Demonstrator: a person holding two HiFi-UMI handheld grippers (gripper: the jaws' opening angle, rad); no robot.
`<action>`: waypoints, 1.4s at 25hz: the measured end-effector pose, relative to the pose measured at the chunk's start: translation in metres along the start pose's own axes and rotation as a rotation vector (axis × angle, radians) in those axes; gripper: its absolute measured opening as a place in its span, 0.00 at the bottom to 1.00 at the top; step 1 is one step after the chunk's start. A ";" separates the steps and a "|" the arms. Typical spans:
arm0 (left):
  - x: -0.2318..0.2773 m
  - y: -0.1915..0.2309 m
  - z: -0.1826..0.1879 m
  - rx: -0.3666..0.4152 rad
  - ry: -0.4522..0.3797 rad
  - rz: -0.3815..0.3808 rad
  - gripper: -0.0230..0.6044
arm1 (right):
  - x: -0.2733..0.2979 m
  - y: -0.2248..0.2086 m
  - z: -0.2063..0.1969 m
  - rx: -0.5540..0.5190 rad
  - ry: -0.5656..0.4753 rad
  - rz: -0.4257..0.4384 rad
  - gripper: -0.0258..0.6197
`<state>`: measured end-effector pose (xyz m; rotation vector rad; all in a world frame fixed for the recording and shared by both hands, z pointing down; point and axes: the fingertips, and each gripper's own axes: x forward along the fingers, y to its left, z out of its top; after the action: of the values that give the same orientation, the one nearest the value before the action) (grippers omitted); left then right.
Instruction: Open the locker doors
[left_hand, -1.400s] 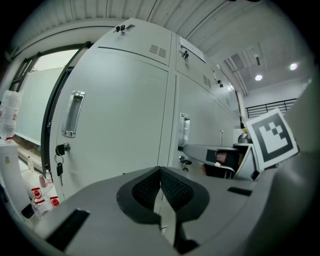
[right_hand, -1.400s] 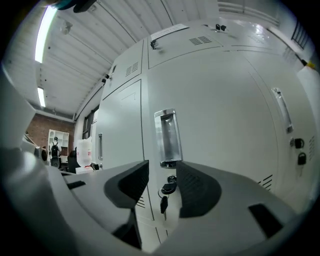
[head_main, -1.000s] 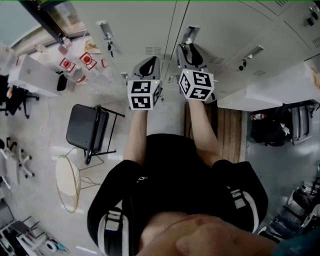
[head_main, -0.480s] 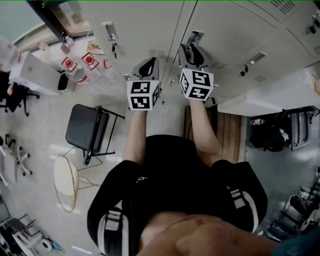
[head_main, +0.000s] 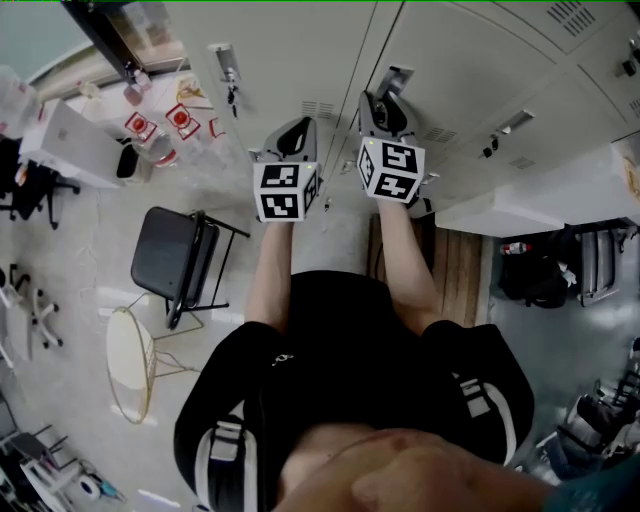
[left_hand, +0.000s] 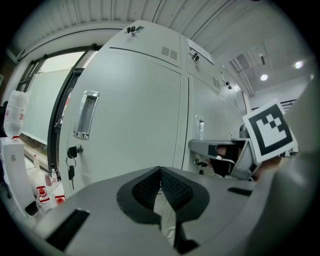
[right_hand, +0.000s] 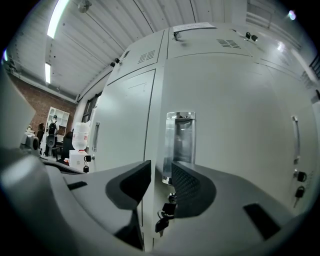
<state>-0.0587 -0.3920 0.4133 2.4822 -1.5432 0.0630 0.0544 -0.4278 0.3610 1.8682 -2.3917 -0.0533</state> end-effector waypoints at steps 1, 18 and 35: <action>0.000 0.000 -0.001 -0.001 0.001 0.000 0.05 | -0.001 -0.001 0.000 0.001 0.001 -0.007 0.25; -0.006 -0.026 -0.018 0.011 0.049 -0.044 0.05 | -0.028 0.001 0.001 0.025 -0.019 0.040 0.22; -0.041 -0.065 -0.017 -0.007 0.025 -0.087 0.05 | -0.080 -0.001 -0.003 0.066 -0.065 0.059 0.23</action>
<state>-0.0177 -0.3248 0.4128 2.5297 -1.4213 0.0746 0.0744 -0.3500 0.3587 1.8500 -2.5202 -0.0309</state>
